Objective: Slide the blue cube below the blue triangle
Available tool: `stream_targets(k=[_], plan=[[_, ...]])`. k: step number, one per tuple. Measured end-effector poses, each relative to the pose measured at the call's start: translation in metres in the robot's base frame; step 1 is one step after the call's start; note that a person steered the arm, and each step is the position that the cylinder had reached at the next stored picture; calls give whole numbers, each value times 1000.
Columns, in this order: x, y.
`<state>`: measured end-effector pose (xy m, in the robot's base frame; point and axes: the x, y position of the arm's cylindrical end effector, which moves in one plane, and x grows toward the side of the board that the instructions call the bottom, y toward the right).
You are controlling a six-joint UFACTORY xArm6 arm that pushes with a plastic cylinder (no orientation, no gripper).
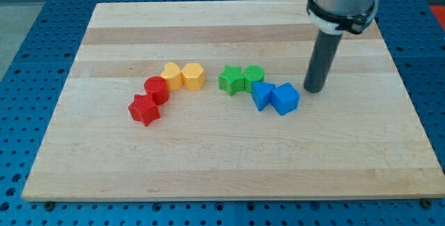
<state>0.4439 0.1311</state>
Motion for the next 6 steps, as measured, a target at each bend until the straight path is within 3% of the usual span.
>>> stream_targets(k=[2,3,4,5,6], plan=[[36,-50],[44,-46],[47,0],[91,9],[130,-33]])
